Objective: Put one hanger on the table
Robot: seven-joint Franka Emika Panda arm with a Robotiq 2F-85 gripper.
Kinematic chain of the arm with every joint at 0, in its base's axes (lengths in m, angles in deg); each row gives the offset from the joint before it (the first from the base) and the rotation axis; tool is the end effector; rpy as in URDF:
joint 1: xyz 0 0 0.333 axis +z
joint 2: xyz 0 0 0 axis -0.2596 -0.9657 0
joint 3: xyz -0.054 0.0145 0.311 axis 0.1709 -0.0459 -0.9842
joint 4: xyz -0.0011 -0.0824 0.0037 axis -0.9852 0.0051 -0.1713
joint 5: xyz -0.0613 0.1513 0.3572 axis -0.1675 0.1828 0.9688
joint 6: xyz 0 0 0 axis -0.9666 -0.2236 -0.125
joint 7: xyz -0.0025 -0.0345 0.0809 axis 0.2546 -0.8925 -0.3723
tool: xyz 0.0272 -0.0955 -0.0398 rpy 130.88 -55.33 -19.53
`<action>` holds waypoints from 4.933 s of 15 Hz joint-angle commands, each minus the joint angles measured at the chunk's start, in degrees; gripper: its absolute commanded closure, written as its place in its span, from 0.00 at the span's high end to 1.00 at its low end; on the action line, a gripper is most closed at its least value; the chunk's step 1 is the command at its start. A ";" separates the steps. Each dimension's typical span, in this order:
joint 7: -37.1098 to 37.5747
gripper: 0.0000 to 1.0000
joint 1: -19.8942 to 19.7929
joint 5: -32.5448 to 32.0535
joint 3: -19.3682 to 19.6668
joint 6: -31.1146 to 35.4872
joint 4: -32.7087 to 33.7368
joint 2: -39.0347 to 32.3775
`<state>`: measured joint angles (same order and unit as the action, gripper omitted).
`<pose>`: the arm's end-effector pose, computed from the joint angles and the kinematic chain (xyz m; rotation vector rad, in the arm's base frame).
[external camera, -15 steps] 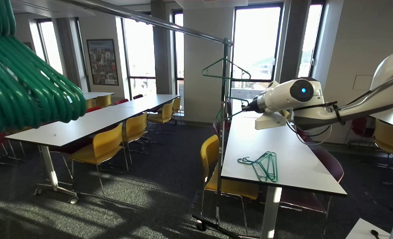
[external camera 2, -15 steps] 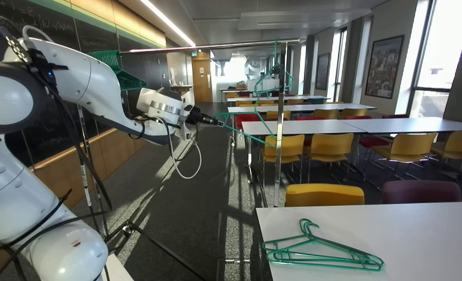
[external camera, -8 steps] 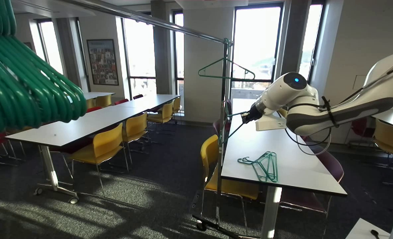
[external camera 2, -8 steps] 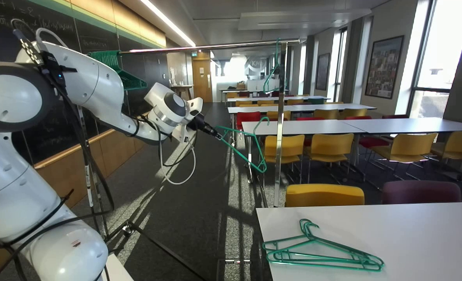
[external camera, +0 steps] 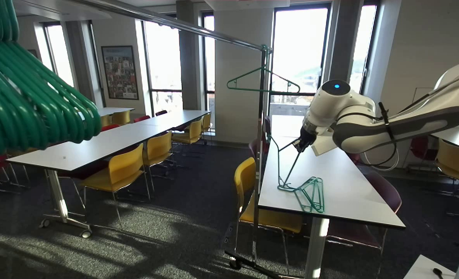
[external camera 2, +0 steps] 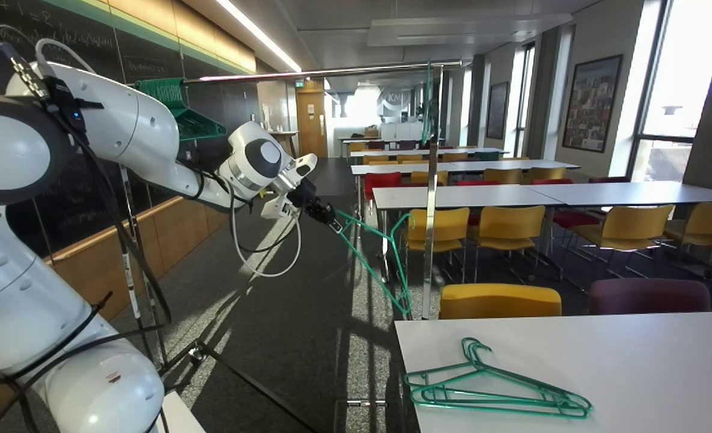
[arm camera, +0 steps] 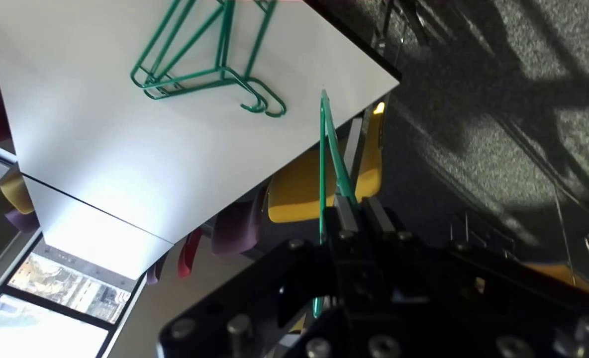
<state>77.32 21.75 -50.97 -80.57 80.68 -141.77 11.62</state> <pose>0.4618 0.0933 0.5292 2.6721 -0.1864 0.8550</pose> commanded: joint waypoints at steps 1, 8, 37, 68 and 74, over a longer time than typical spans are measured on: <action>-7.29 0.02 -3.98 -1.18 -3.31 -8.21 1.29 1.73; -2.18 0.02 -11.52 -31.26 -1.97 -2.81 2.00 -3.19; 22.09 0.02 -11.18 -89.24 5.41 -8.91 8.26 -31.86; 22.09 0.02 -10.04 -87.84 3.23 -15.52 -2.50 -39.30; 23.25 0.02 -10.11 -88.68 3.87 -24.25 -5.71 -40.95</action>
<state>99.66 11.91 -138.59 -76.95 61.03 -144.97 -30.56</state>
